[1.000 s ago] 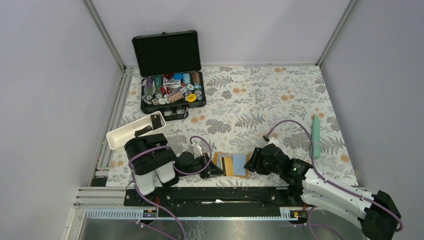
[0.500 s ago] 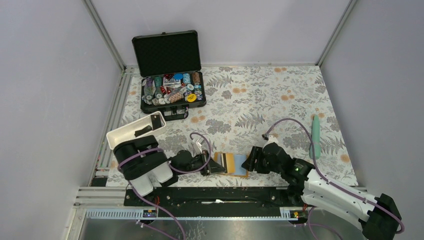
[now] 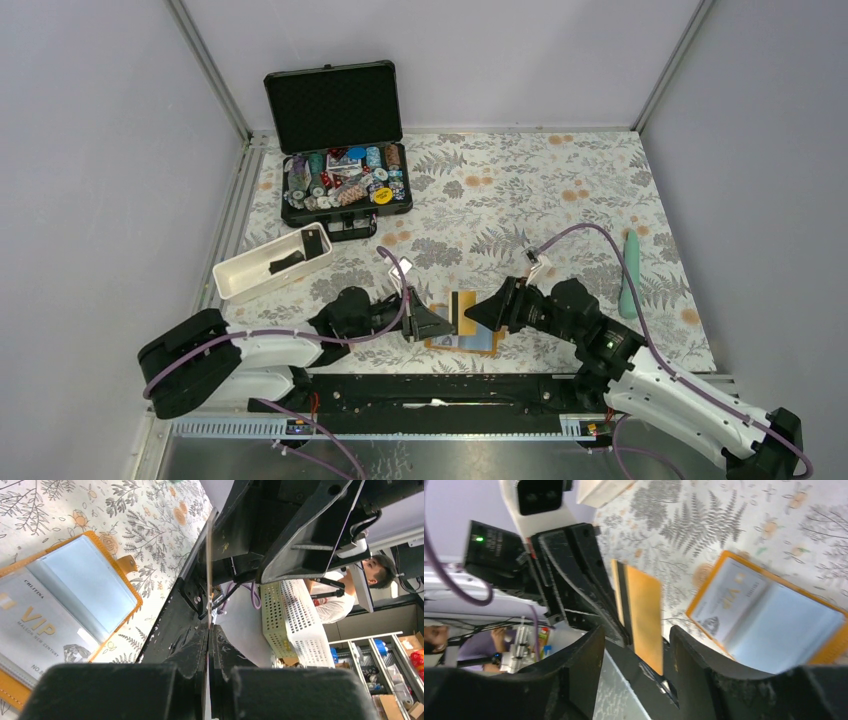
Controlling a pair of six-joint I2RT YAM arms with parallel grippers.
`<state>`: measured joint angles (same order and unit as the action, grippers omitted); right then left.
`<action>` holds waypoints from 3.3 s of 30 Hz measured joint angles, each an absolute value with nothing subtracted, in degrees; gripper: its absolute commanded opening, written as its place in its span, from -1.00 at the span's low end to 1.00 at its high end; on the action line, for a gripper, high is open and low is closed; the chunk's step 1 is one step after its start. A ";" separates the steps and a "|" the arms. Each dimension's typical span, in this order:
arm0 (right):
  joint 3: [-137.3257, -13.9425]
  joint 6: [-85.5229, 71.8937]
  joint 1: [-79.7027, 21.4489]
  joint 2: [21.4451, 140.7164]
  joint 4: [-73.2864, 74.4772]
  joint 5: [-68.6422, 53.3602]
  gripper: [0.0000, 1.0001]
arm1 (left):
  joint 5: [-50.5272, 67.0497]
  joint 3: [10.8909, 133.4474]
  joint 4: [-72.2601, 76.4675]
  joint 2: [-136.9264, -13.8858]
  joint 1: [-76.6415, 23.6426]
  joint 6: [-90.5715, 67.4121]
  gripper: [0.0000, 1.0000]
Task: Put the credit cards into the card holder
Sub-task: Insert the credit card into the card holder.
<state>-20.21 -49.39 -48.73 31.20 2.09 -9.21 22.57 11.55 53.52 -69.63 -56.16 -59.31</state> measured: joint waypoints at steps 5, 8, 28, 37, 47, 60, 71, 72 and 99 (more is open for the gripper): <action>-18.31 -50.57 -48.64 29.74 -4.21 -12.91 -0.10 | 24.29 11.64 49.98 -65.30 -56.03 -57.60 -1.00; -16.21 -51.86 -48.51 29.93 -7.16 -14.79 -0.21 | 25.12 11.64 48.84 -64.14 -56.01 -57.12 -1.00; -11.16 -57.17 -48.42 31.99 -20.73 -23.77 -1.00 | 26.98 10.96 51.05 -60.34 -55.79 -59.51 -0.10; -10.94 -57.69 -48.42 33.50 -25.10 -27.55 -0.53 | 27.33 10.90 54.65 -62.15 -55.79 -62.17 -1.00; -15.31 -53.04 -48.36 27.03 2.57 -12.78 0.15 | 34.00 15.90 38.65 -62.17 -45.32 -60.55 -1.00; -14.17 -56.99 -48.36 32.73 20.10 -3.22 -0.02 | 43.59 39.05 -0.16 -72.55 -36.62 -39.92 -1.00; -9.78 -59.20 -48.36 39.35 11.03 -0.03 -0.07 | 43.55 36.47 3.90 -77.93 -37.10 -41.76 -1.00; -9.69 -59.20 -48.36 40.32 9.47 0.21 -0.07 | 43.57 36.12 6.22 -79.53 -37.36 -43.13 -1.00; -9.69 -57.67 -48.31 49.63 -1.15 2.44 -0.58 | 30.89 18.33 41.52 -89.01 -42.46 -65.34 -1.00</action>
